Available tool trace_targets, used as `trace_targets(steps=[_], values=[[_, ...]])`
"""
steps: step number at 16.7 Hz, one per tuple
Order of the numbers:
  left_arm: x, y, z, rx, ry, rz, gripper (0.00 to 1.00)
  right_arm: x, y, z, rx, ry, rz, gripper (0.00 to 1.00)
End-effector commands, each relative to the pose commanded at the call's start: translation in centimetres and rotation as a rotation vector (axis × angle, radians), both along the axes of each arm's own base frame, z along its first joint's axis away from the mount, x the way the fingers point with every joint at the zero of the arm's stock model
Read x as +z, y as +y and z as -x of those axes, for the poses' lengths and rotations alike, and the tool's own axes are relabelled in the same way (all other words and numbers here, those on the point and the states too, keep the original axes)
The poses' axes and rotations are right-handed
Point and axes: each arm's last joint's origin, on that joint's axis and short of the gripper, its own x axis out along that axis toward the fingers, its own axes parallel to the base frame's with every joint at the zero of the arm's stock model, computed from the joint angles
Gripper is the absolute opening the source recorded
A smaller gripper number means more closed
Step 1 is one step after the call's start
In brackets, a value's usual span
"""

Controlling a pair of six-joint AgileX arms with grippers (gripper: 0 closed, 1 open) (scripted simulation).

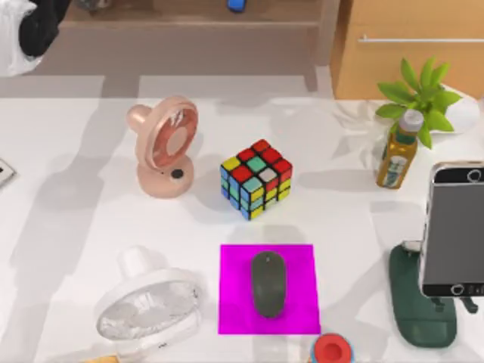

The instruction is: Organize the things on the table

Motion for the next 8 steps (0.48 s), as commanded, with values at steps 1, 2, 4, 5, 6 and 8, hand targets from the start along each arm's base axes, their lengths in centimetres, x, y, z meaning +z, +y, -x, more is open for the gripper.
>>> trace_targets(steps=[1,2,4,5,6,8], values=[[0.0,0.0,0.0,0.0,0.0,0.0,0.83,0.0,0.0,0.0,0.0,0.0,0.0,1.0],[0.0,0.0,0.0,0.0,0.0,0.0,0.9,0.0,0.0,0.0,0.0,0.0,0.0,1.0],[0.0,0.0,0.0,0.0,0.0,0.0,1.0,0.0,0.0,0.0,0.0,0.0,0.0,1.0],[0.0,0.0,0.0,0.0,0.0,0.0,1.0,0.0,0.0,0.0,0.0,0.0,0.0,1.0],[0.0,0.0,0.0,0.0,0.0,0.0,1.0,0.0,0.0,0.0,0.0,0.0,0.0,1.0],[0.0,0.0,0.0,0.0,0.0,0.0,1.0,0.0,0.0,0.0,0.0,0.0,0.0,1.0]])
